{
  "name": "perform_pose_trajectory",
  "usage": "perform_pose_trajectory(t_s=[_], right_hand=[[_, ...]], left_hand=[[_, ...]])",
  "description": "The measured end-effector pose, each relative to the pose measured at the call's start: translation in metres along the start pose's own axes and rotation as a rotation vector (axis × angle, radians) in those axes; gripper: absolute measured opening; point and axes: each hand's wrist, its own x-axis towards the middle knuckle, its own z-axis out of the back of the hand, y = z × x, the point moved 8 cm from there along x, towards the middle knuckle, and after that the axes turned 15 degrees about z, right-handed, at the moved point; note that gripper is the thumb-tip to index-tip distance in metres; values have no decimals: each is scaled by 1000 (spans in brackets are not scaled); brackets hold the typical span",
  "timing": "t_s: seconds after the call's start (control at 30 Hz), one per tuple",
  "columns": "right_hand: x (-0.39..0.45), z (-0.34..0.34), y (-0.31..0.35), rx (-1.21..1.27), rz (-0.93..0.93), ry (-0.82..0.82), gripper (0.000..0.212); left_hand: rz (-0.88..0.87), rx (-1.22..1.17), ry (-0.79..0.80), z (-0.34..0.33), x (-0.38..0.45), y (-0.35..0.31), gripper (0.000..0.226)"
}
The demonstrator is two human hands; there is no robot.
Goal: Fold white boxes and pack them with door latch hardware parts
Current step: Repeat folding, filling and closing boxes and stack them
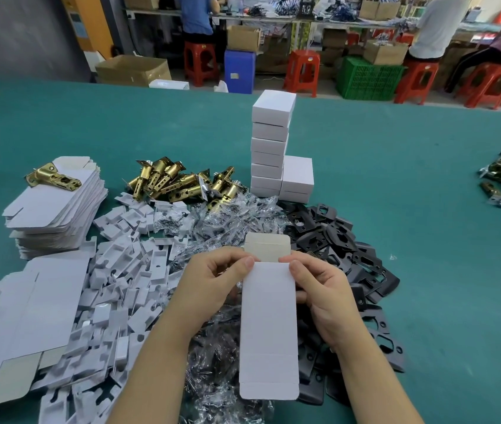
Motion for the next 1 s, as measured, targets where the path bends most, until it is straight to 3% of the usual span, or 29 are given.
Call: perform_pose_trajectory(t_s=[0.3,0.4,0.57,0.73,0.83,1.0], right_hand=[[0,-2,1,0,5,0,28],[0,-1,1,-9,8,-1,13],[-1,-1,-1,-6,-20,-5,13],[-1,-1,-3,-2,-32,9,18],[-1,-3,-1,15,-13,10,23],[0,-2,0,3,20,21,11]], left_hand=[[12,-79,-31,2,-1,-1,11],[14,-87,-21,2,0,-1,15],[33,-60,6,0,2,2,6],[43,-77,18,0,4,5,25],[56,-92,30,0,4,7,21],[69,-82,36,0,4,7,17]])
